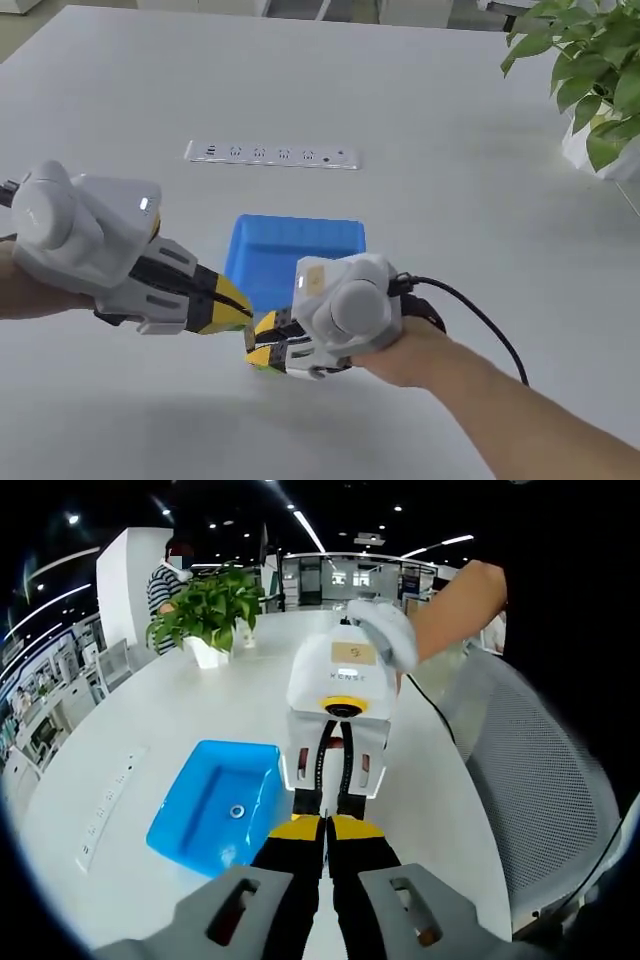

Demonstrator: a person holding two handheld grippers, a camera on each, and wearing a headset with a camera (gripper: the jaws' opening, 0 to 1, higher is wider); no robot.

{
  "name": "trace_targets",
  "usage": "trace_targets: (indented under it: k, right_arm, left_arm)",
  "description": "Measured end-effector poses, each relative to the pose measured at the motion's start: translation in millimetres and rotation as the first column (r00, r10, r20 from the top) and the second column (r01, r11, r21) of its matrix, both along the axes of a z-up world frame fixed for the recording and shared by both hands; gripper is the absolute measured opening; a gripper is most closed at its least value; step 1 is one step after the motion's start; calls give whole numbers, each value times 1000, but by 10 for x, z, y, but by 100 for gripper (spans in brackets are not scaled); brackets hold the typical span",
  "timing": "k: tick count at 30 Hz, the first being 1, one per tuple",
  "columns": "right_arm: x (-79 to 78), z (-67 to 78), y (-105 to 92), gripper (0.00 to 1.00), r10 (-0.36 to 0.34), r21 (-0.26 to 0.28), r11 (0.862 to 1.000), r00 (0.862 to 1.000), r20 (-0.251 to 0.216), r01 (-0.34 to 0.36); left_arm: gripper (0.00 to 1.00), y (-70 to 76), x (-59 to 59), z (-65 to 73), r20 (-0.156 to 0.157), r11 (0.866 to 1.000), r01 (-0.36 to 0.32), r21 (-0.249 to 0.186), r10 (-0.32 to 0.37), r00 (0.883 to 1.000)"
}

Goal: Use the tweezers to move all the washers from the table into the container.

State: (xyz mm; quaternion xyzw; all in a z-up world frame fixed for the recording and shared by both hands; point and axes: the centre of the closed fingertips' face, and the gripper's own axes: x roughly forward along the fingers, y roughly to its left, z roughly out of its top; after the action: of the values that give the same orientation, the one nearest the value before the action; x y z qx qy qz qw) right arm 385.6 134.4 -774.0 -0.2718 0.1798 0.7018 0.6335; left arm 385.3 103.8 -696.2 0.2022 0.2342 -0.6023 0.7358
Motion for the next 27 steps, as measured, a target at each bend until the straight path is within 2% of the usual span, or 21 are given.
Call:
trace_targets:
  k: [16,21,27]
  right_arm:
    - [-5,-2,16,9,-33,32,999,998,-44,35]
    - [0,-2,11,8,-44,30,999,998,-50,45]
    - [-1,-4,6,7,-42,31,999,998,-46,44]
  left_arm:
    - [5,28,-24,-10,-3,1000,-7,14,7,1000]
    - [5,13,-17,-12,9,1000,-10,15,9,1000]
    - [5,11,-11,-14,8,1000,-12,17,12,1000]
